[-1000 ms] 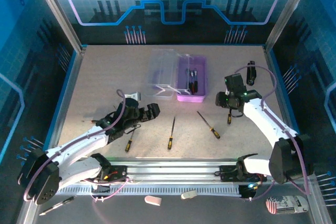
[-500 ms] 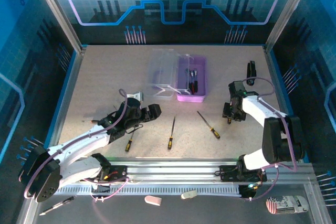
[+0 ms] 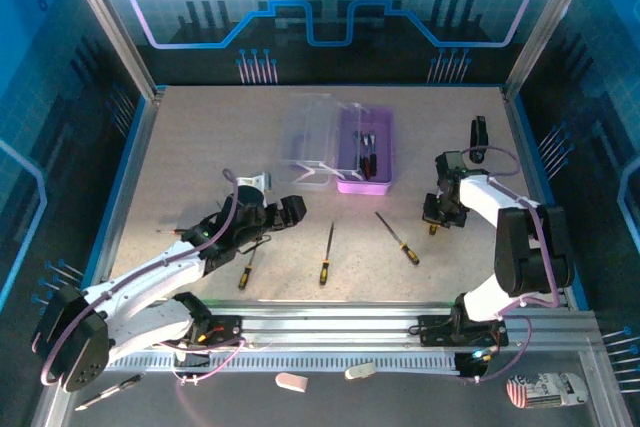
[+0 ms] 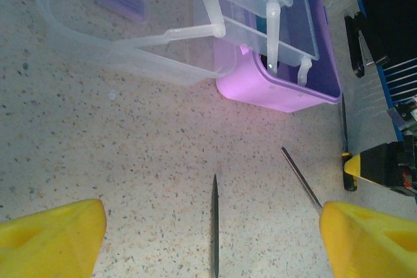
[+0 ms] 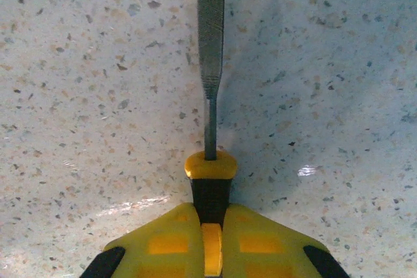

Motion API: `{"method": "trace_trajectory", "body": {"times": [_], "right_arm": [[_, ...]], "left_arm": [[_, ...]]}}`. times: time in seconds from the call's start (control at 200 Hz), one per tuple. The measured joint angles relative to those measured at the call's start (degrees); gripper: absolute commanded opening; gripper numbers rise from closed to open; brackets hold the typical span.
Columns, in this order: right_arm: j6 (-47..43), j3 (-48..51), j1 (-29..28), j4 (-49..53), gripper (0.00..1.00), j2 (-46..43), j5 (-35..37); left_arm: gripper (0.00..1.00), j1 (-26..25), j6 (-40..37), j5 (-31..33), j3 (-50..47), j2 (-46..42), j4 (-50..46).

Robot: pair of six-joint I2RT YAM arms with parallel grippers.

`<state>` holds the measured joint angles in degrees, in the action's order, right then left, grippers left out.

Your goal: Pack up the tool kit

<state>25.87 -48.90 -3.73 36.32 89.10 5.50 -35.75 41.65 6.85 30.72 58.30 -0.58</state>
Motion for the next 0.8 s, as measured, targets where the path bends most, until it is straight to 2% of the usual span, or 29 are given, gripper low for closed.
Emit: {"method": "trace_trajectory", "body": {"times": [0.155, 0.305, 0.44, 0.595, 0.8], "right_arm": [[0.0, -3.5, -1.8, 1.5, 0.08, -2.6, 0.0], [0.5, -10.7, -6.8, 2.3, 0.08, -4.7, 0.0], [1.6, -19.3, -13.2, 2.7, 0.08, -3.4, -0.7], [3.3, -30.4, -18.2, 1.0, 0.08, 4.5, -5.3], [6.8, -43.4, -19.3, -2.7, 0.07, 19.6, -13.2]], "left_arm": [[0.99, 0.0, -0.7, 4.3, 0.0, -0.3, -1.0], [0.99, 0.8, 2.5, 12.5, 0.5, -0.2, -6.8], [0.99, 2.3, 5.0, 15.8, 0.5, -0.3, -10.2], [0.99, 2.7, 7.0, 16.5, 0.2, -3.1, -11.2], [0.99, 3.0, 8.5, 17.0, -2.0, -11.1, -12.3]]}}
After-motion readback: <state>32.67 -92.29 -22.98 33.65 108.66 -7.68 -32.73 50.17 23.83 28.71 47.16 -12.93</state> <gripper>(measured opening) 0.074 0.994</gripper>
